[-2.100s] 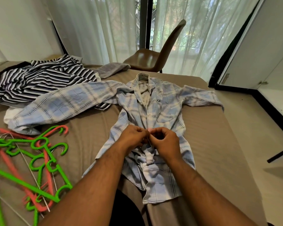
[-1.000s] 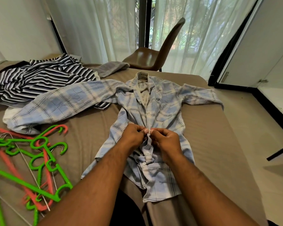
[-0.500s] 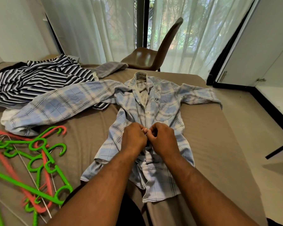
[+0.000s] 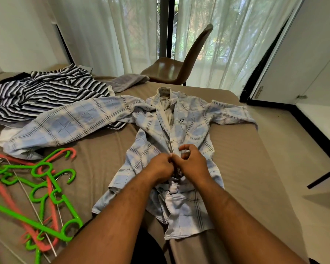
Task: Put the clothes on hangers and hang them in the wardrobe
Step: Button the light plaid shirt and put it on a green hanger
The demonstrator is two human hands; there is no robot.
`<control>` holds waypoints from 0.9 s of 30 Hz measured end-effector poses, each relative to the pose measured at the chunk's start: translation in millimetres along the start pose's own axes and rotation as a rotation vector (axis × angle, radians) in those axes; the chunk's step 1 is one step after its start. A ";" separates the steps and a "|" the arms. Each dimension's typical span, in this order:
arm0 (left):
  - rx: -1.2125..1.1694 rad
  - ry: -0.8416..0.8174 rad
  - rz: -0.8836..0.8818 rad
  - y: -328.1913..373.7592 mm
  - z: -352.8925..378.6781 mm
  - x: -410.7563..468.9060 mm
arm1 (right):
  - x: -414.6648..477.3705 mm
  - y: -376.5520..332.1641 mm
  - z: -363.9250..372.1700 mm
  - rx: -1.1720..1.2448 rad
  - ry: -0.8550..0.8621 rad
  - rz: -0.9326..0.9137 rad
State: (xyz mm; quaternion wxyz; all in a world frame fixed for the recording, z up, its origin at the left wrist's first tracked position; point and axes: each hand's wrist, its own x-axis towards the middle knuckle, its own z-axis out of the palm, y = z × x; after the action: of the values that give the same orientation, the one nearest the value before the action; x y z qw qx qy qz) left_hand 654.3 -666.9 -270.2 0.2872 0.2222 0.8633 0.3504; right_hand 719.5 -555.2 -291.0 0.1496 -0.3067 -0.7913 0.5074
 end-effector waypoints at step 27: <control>0.141 0.210 0.022 -13.8 19.6 21.1 | 0.9 28.9 -17.4 -0.224 0.056 0.060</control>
State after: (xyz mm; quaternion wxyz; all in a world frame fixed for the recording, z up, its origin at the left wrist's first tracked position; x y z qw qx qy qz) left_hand 649.0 -654.3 -299.0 0.1751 0.2136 0.9086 0.3133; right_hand 738.0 -533.7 -309.3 0.1213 -0.3591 -0.8289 0.4115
